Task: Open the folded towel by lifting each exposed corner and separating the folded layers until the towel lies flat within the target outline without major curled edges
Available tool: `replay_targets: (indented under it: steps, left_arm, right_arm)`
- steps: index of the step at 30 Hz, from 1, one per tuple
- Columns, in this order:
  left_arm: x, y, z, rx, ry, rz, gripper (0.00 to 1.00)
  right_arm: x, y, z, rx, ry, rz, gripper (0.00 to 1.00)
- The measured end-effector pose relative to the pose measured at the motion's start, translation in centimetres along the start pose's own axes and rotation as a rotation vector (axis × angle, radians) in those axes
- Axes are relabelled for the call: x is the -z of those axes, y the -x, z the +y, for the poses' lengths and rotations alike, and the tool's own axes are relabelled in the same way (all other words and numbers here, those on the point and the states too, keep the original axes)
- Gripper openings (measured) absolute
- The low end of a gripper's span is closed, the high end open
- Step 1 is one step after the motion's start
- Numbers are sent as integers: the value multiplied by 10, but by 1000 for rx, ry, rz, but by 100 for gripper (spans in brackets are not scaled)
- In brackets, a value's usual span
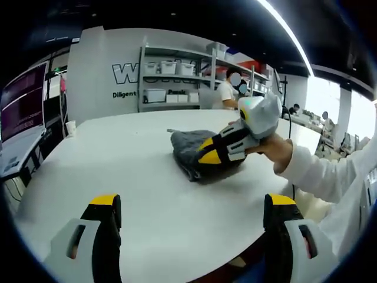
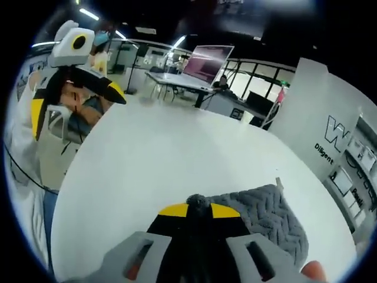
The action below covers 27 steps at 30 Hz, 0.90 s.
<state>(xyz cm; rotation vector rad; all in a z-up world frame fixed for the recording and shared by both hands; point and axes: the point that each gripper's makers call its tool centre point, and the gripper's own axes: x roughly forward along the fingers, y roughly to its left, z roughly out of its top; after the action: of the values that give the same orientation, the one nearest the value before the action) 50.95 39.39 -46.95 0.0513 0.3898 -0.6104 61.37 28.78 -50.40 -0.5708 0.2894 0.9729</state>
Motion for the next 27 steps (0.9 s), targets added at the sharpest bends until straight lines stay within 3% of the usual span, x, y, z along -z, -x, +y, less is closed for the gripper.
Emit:
replay_targets:
  steps: [14,27]
  left_arm:
    - [0,1,0,-1,4,-1,100]
    - [-1,2,0,-1,3,0,100]
  right_arm:
    - [-21,38,-39,137,-68,-121,4]
    - [-22,72,-74,263,-130,-194,4]
